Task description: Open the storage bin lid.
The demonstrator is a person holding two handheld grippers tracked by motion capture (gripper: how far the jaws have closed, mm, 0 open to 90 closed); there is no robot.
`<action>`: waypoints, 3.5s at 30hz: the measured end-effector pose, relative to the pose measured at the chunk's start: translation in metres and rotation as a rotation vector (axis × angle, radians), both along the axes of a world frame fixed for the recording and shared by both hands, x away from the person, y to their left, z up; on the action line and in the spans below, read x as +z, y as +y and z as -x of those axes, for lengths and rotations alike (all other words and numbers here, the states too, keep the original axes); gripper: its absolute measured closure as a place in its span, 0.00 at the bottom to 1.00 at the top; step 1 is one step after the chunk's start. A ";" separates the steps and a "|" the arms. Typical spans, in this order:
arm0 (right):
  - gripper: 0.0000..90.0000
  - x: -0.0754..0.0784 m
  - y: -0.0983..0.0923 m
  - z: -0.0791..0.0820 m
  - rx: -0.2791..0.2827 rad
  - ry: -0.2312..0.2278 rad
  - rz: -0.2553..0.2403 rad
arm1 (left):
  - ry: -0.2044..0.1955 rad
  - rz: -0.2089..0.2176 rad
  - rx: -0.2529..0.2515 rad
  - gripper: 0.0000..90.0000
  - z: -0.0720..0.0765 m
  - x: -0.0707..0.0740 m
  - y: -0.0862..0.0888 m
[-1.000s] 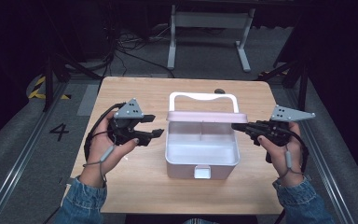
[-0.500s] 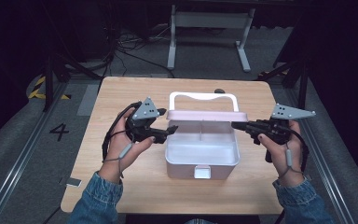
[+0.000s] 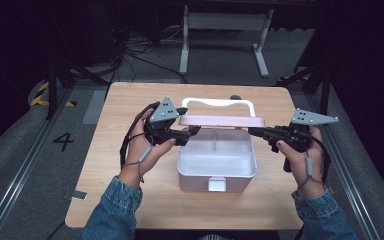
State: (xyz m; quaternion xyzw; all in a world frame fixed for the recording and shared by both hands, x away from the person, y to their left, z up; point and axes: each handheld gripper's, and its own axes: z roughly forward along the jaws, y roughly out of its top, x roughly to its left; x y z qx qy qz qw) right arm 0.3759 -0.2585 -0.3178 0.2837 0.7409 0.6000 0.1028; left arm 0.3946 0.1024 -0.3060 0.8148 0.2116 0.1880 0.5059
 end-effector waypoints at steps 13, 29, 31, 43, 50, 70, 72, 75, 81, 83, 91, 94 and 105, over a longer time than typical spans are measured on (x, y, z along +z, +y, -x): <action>1.00 0.000 0.000 0.000 0.005 0.003 0.001 | -0.034 0.013 0.025 0.61 -0.004 0.002 -0.006; 0.91 0.015 -0.022 0.021 -0.025 -0.051 -0.003 | 0.000 0.013 0.044 0.67 -0.020 0.012 -0.005; 0.91 0.017 -0.029 0.024 -0.051 -0.060 0.003 | 0.003 0.009 0.054 0.67 -0.024 0.014 -0.006; 0.83 0.017 -0.054 0.023 -0.146 -0.059 0.030 | -0.020 0.005 0.116 0.63 -0.045 0.025 -0.015; 0.79 0.016 -0.061 0.021 -0.158 -0.054 0.019 | 0.002 -0.009 0.162 0.56 -0.062 0.023 -0.020; 0.74 0.015 -0.066 0.020 -0.195 -0.061 0.028 | 0.087 -0.004 0.181 0.48 -0.096 0.001 -0.031; 0.74 0.016 -0.068 0.020 -0.198 -0.058 0.025 | 0.092 -0.001 0.187 0.50 -0.101 -0.003 -0.028; 0.74 0.015 -0.069 0.019 -0.200 -0.057 0.024 | 0.104 0.012 0.190 0.50 -0.105 -0.006 -0.028; 0.74 0.013 -0.069 0.018 -0.215 -0.058 0.031 | 0.124 0.032 0.201 0.47 -0.112 -0.013 -0.026; 0.74 0.013 -0.070 0.018 -0.215 -0.059 0.029 | 0.127 0.032 0.203 0.45 -0.117 -0.018 -0.026; 0.72 0.011 -0.071 0.017 -0.217 -0.048 0.026 | 0.155 0.020 0.201 0.42 -0.127 -0.032 -0.023; 0.72 0.011 -0.071 0.017 -0.218 -0.048 0.026 | 0.168 0.024 0.204 0.41 -0.130 -0.035 -0.023; 0.72 0.009 -0.072 0.015 -0.219 -0.036 0.027 | 0.222 0.043 0.201 0.39 -0.140 -0.048 -0.021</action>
